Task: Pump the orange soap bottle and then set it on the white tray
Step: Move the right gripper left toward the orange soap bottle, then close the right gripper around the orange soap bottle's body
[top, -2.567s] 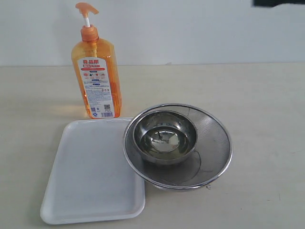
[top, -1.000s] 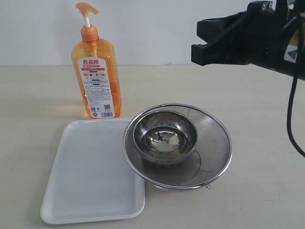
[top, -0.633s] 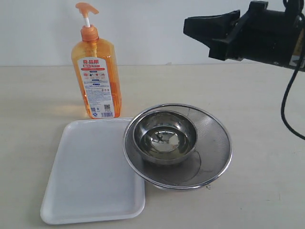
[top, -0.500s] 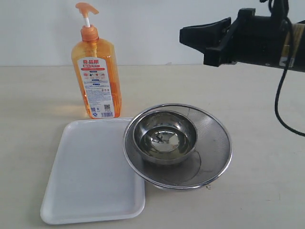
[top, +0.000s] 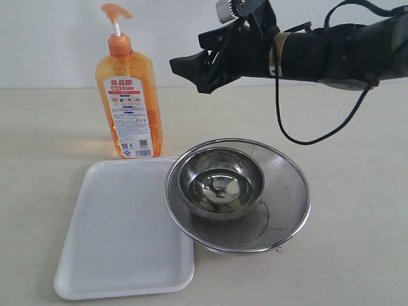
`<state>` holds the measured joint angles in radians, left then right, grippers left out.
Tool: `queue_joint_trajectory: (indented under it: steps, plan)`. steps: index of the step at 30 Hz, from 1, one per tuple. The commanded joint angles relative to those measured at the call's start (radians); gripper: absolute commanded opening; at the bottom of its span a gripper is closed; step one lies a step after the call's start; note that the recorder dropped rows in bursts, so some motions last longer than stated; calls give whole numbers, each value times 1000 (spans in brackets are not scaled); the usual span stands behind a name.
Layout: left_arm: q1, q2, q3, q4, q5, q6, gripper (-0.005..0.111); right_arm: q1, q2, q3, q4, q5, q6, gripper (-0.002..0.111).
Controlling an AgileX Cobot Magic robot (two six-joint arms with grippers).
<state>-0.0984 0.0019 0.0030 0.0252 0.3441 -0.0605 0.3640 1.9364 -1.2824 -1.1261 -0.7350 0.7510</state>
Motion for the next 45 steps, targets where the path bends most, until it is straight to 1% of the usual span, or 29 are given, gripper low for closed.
queue_joint_trajectory:
  steps: [1,4,7,9,11,18,24,29,32,37,45]
  plan:
    - [-5,-2,-3,-3,-3,2,5,5,95,-118,-124,-37,167,72]
    - [-5,-2,-3,-3,-3,2,5,5,142,-200,-240,-92,282,72]
    - [-5,-2,-3,-3,-3,2,5,5,187,-269,-333,-148,351,72]
    - [-5,-2,-3,-3,-3,2,5,5,222,-327,-386,-233,390,72]
    - [-5,-2,-3,-3,-3,2,5,5,238,-352,-378,-266,382,72]
    - [-5,-2,-3,-3,-3,2,5,5,294,-448,-357,-269,364,72]
    - [-5,-2,-3,-3,-3,2,5,5,385,-560,-344,-302,377,72]
    - [-5,-2,-3,-3,-3,2,5,5,447,-616,-316,-323,378,72]
    - [-5,-2,-3,-3,-3,2,5,12,449,-624,-318,-320,378,72]
    - [-5,-2,-3,-3,-3,2,5,16,449,-624,-316,-267,382,72]
    - [-5,-2,-3,-3,-3,2,5,16,449,-624,-316,-260,383,72]
